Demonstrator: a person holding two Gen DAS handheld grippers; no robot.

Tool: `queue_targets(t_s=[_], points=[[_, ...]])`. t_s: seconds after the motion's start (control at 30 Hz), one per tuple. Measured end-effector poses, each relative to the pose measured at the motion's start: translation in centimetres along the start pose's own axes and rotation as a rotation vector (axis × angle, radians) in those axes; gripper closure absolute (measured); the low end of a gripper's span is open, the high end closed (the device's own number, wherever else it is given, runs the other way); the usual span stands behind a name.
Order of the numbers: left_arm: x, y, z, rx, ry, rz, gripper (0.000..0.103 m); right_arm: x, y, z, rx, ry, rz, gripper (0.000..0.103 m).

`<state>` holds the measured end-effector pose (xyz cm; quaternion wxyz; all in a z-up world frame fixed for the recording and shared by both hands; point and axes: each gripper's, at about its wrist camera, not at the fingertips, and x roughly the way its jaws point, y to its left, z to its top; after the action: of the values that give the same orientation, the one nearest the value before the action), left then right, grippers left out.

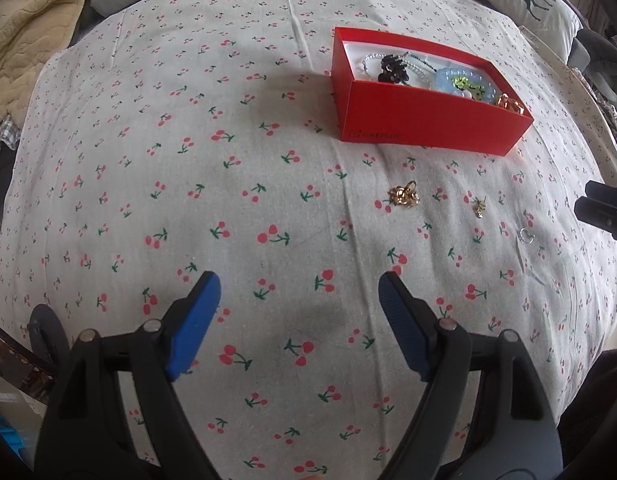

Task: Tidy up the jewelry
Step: 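Move the left gripper back and grasp a small gold earring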

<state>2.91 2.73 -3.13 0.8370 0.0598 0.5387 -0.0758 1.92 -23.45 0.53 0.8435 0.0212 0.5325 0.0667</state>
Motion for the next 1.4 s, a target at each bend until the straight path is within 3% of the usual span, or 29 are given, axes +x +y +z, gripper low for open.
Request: queue_targets(t_s=[0.17, 0.47, 1.0, 1.23, 1.4], points=[[0.9, -0.7, -0.7, 0.051, -0.001, 0.004, 0.022, 1.0, 0.5, -1.2, -0.013, 0.041, 0.005, 0.023], [1.5, -3.8, -1.1, 0.169, -0.085, -0.087, 0.022, 2.6, 1.6, -2.8, -0.067, 0.093, -0.011, 0.023], [2.4, -4.9, 1.2, 0.188, -0.136, -0.137, 0.068, 3.9, 3.2, -3.9, -0.17, 0.123, -0.028, 0.022], [3.0, -5.2, 1.9, 0.216, -0.156, -0.128, 0.075, 4.2, 3.2, -3.6, -0.179, 0.126, -0.026, 0.02], [3.3, -5.4, 2.4, 0.227, -0.163, -0.111, 0.087, 4.4, 3.1, -3.5, -0.182, 0.125, -0.026, 0.019]])
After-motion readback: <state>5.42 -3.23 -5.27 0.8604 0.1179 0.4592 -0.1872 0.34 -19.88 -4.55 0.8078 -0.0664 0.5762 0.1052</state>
